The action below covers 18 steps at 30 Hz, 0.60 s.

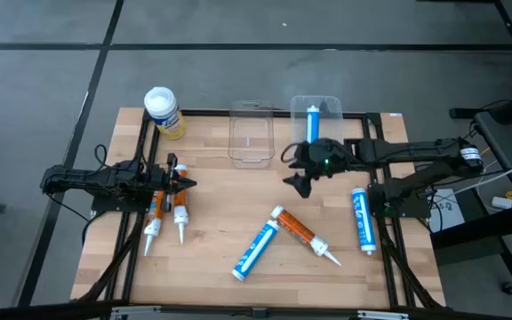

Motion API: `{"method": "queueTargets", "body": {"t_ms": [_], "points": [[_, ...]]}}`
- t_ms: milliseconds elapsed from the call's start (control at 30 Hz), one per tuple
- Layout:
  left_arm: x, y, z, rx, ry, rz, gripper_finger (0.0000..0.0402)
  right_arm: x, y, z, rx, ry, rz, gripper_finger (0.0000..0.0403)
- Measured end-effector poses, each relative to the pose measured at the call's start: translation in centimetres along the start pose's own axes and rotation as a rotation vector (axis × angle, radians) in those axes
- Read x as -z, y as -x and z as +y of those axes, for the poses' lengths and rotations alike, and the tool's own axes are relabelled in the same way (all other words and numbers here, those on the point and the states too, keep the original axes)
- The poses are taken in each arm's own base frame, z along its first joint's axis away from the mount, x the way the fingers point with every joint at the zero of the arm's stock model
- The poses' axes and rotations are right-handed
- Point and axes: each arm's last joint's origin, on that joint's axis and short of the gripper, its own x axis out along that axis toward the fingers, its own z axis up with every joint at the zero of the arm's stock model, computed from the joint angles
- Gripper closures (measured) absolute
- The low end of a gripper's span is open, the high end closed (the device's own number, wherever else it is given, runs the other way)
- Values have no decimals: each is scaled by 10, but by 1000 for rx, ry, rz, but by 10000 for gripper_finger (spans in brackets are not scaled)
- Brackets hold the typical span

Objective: Pick & place silicon tubes, Sealant and Lysol wipes
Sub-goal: Put the right blue sealant into the right transparent bin

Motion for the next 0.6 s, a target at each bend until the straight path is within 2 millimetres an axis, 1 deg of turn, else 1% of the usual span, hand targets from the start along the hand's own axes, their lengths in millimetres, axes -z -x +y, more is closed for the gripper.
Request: {"method": "queueTargets", "body": {"t_ms": [200, 433, 600], "points": [[0, 0, 0, 0, 0, 0, 393, 12, 2, 21, -62, 108, 30, 114], [0, 0, 0, 0, 0, 0, 393, 25, 5, 38, -105, 163, 75, 114], [0, 0, 0, 0, 0, 0, 389, 38, 9, 49, -123, 218, 139, 114]]}}
